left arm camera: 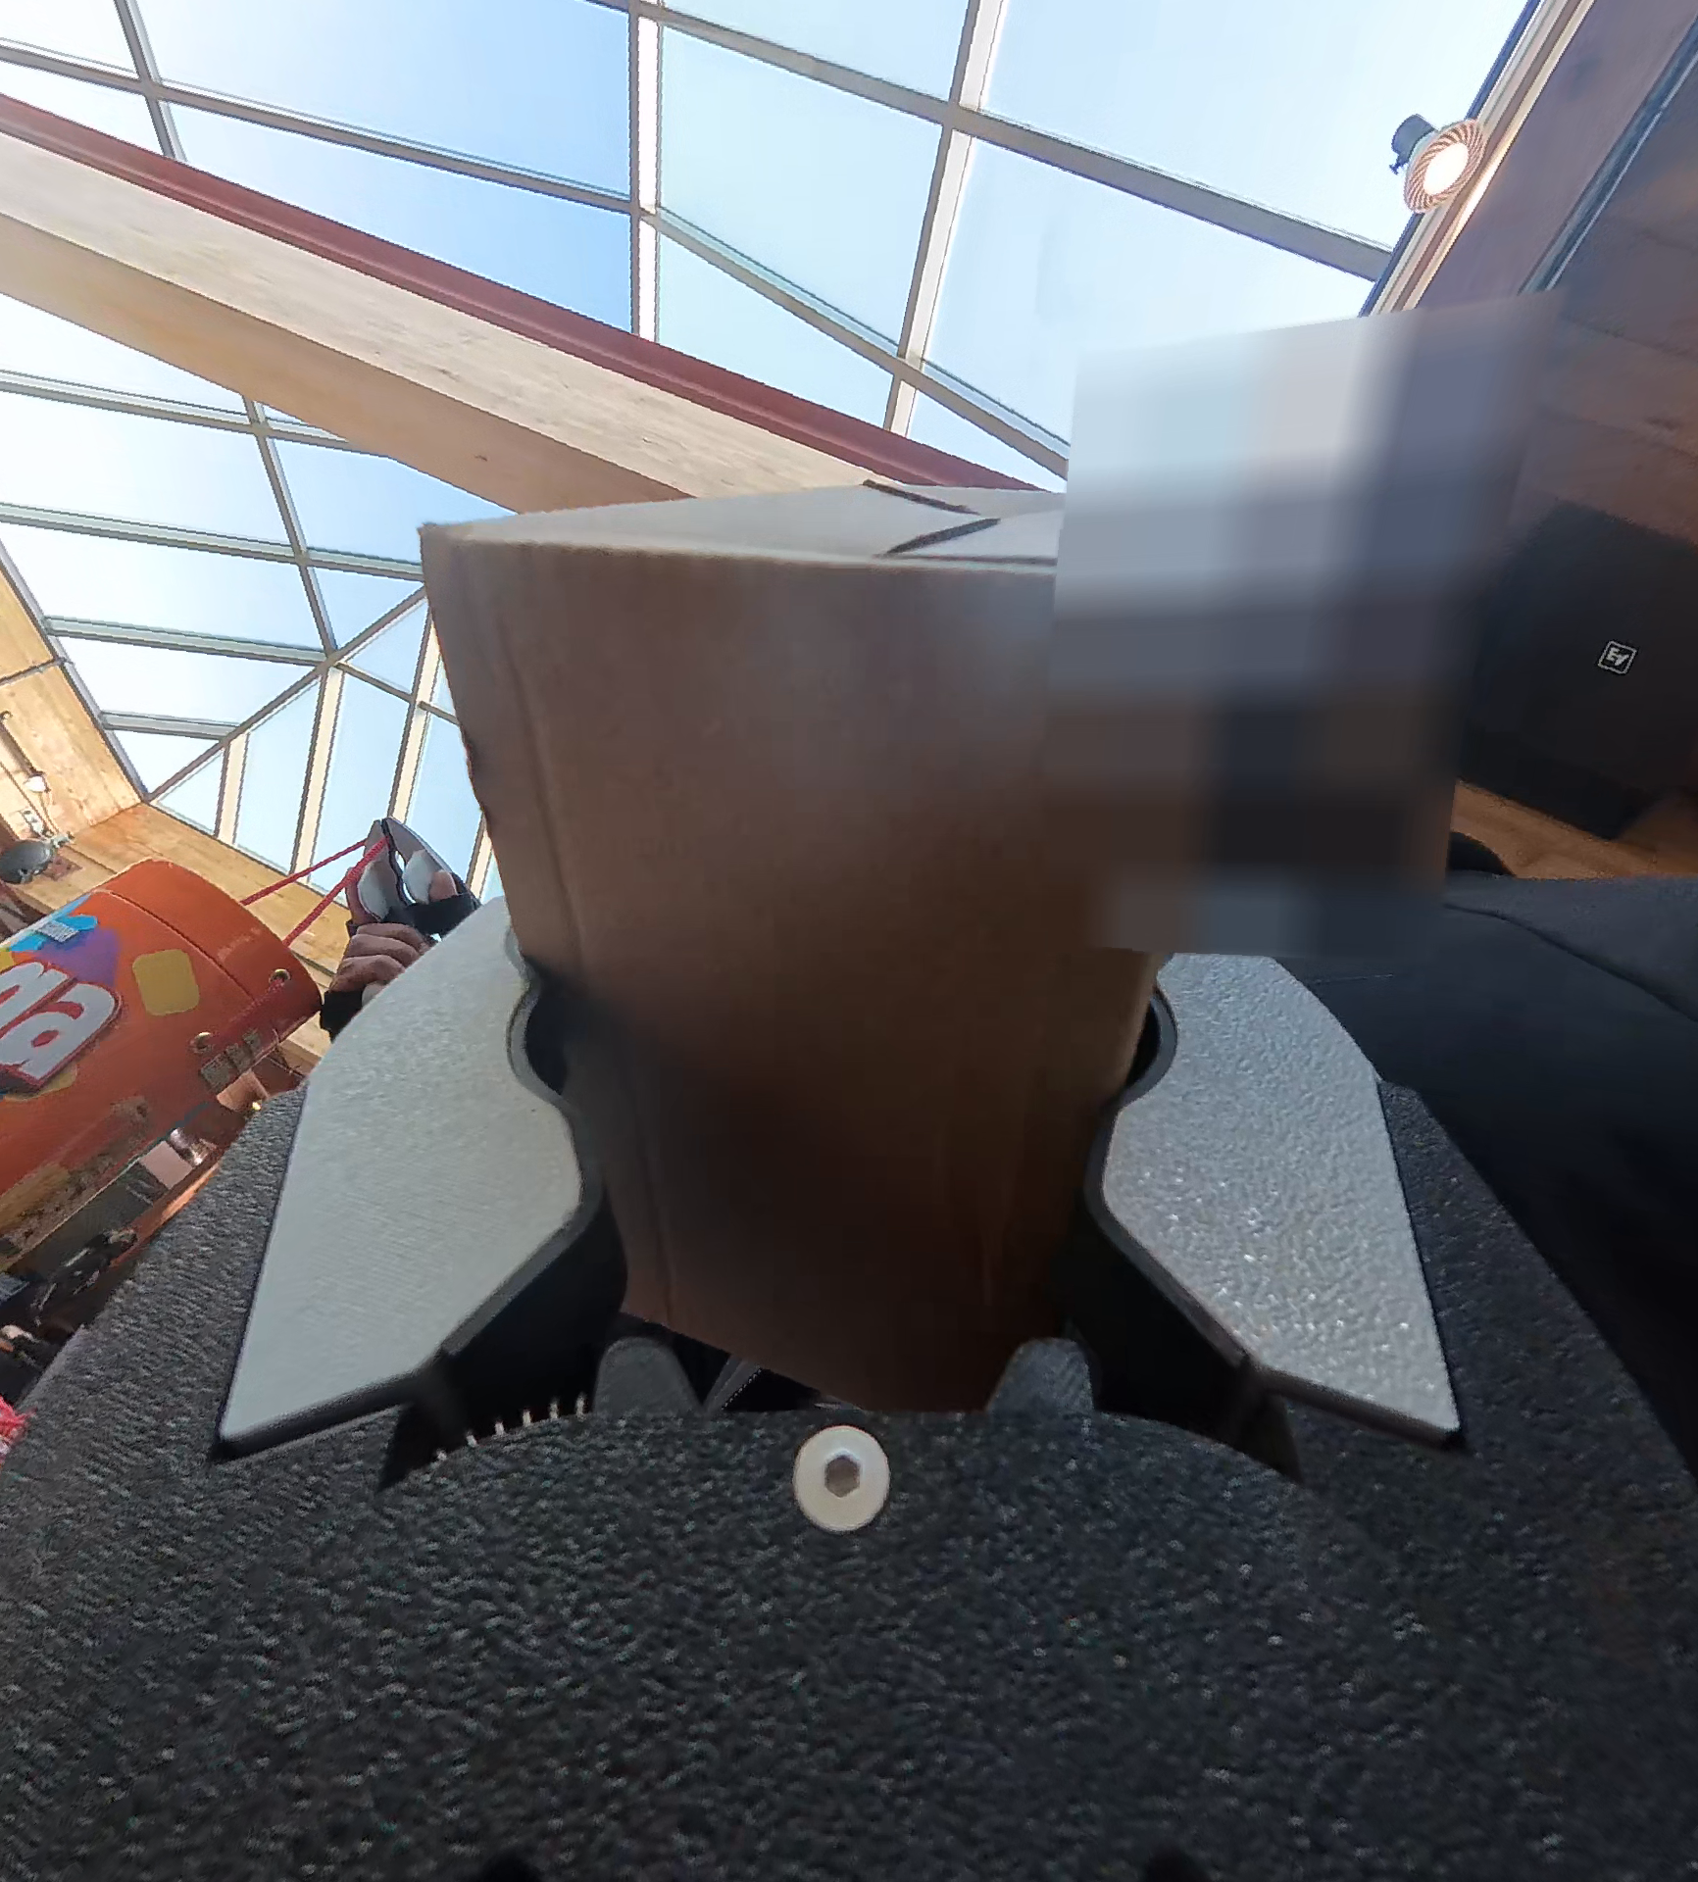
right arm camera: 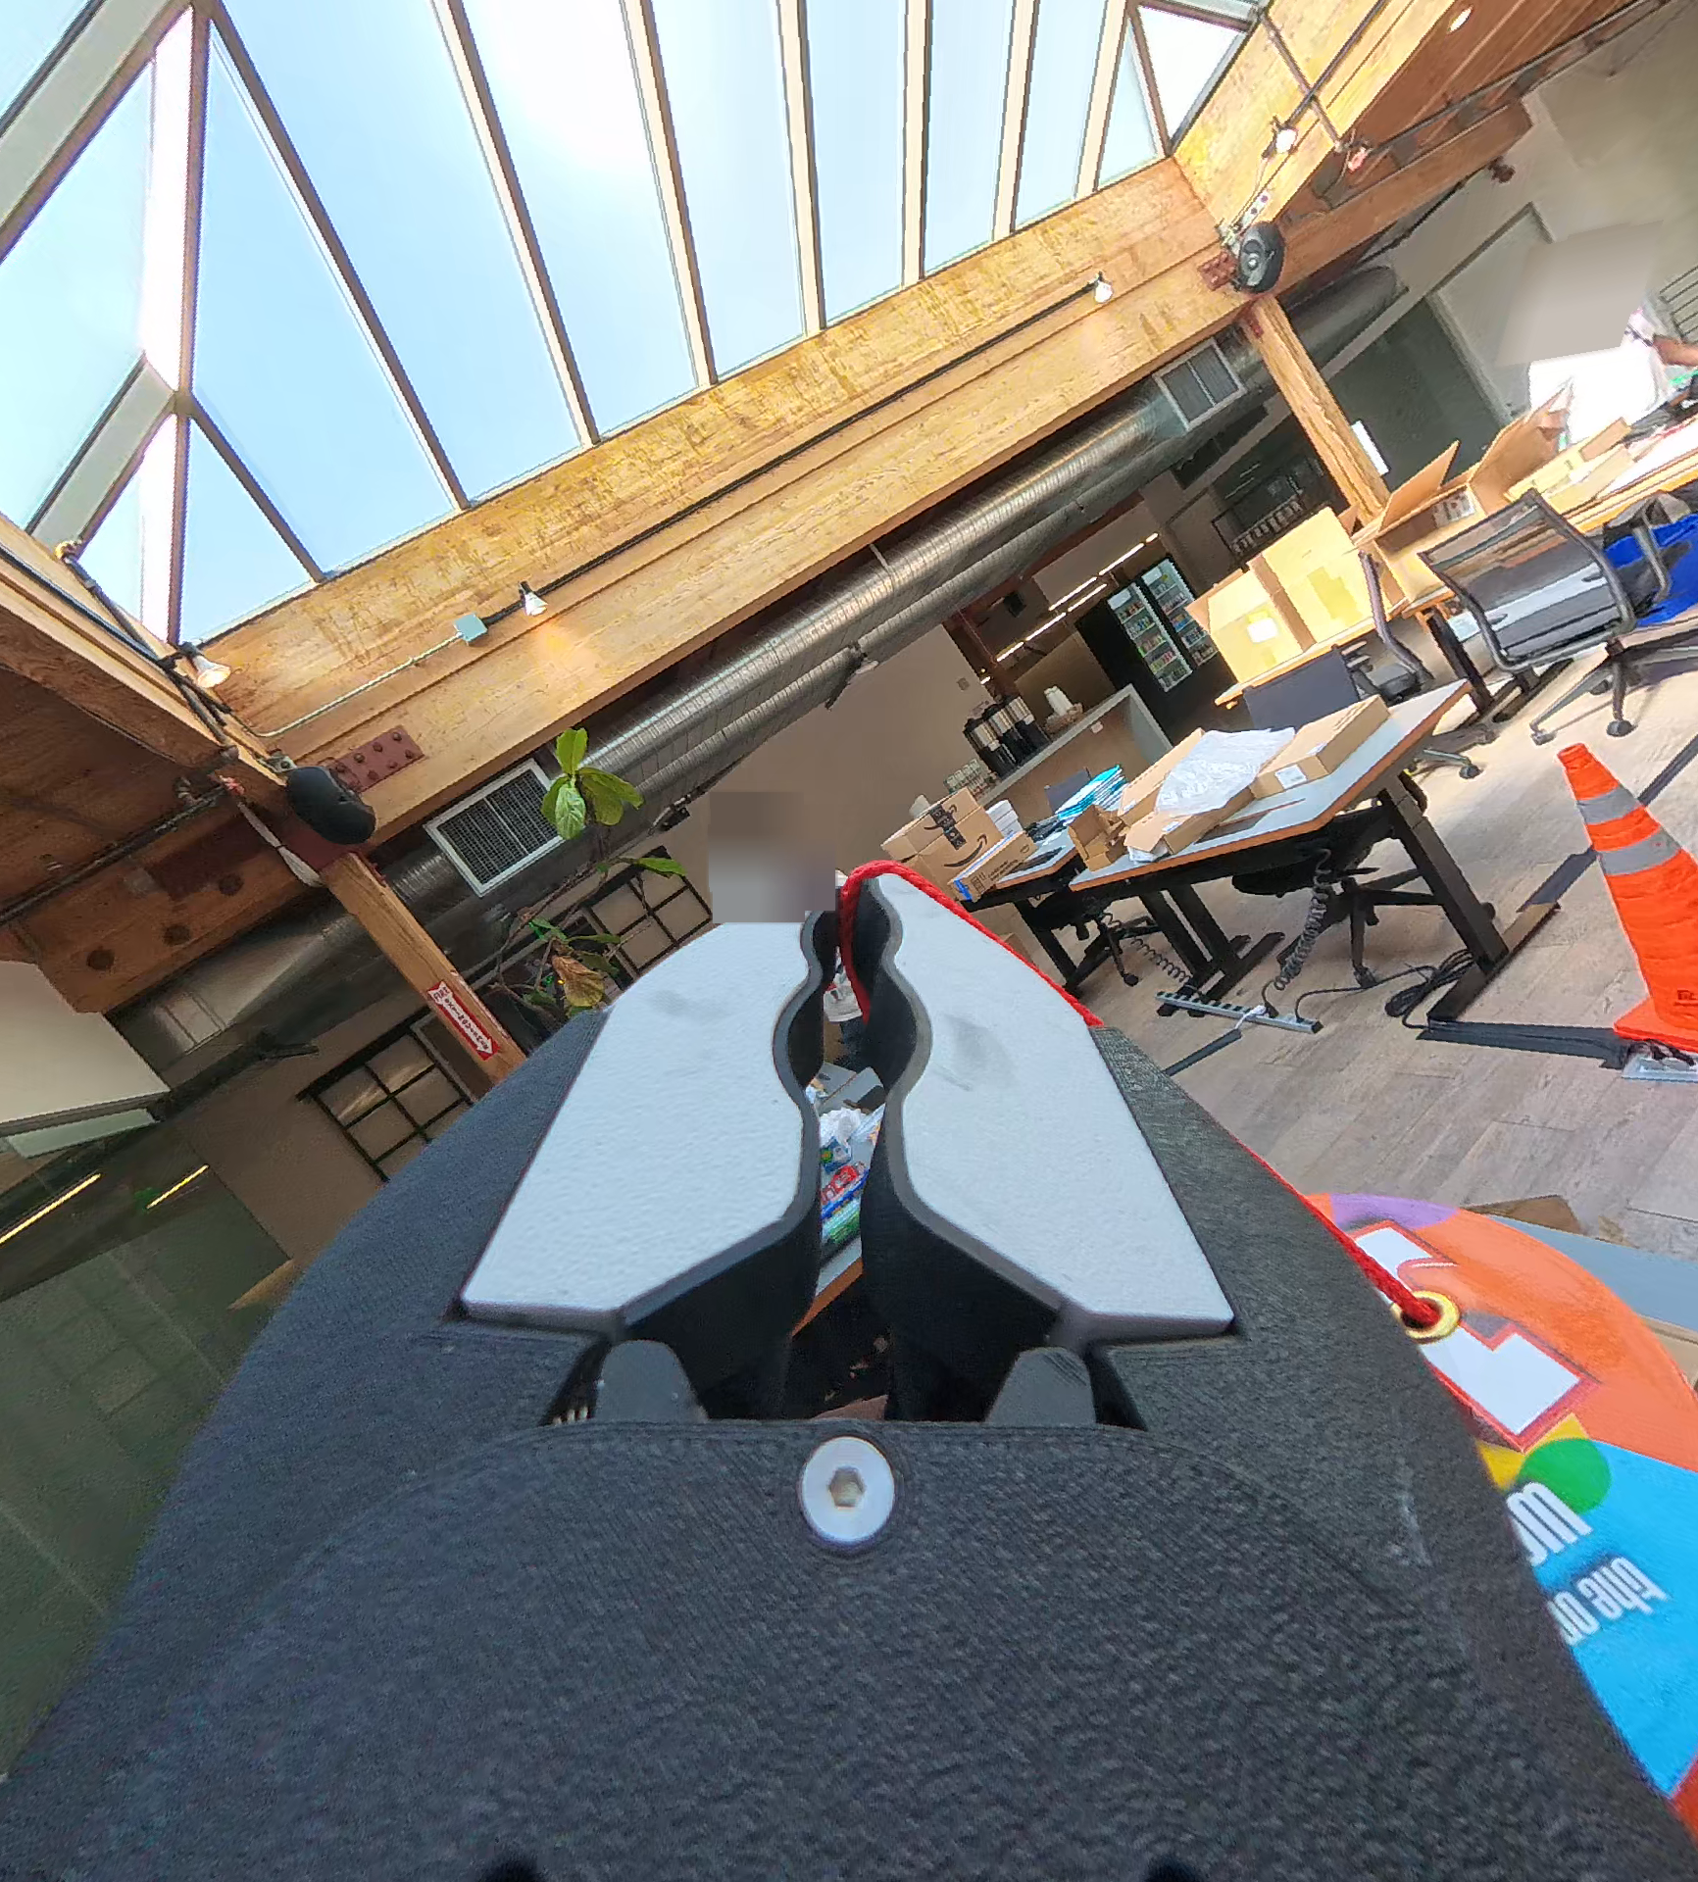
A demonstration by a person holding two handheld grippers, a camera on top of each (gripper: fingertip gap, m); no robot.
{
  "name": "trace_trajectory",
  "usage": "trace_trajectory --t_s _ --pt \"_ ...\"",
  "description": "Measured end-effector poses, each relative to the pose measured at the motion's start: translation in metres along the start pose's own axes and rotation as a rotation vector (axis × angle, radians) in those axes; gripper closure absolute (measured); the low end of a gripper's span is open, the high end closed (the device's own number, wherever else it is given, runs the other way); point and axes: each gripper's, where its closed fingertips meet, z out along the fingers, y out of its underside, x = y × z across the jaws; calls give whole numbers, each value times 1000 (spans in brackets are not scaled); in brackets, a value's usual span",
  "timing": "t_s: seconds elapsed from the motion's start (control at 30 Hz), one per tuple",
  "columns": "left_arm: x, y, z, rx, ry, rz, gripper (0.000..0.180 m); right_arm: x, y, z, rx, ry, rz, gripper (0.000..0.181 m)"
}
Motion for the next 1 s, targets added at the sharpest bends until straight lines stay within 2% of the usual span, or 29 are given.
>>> trace_trajectory --t_s 0.27,0.63,1.0 --pt "4 -13 -8 -24 -15 27 68 3 -3 14 5 13 -10 180" --pt "-14 -7 -3 57 -6 76 70 20 -17 33 -8 -40 -1 179" --pt "-30 6 7 54 -8 79 68 34 -32 35 -8 -55 -6 179"
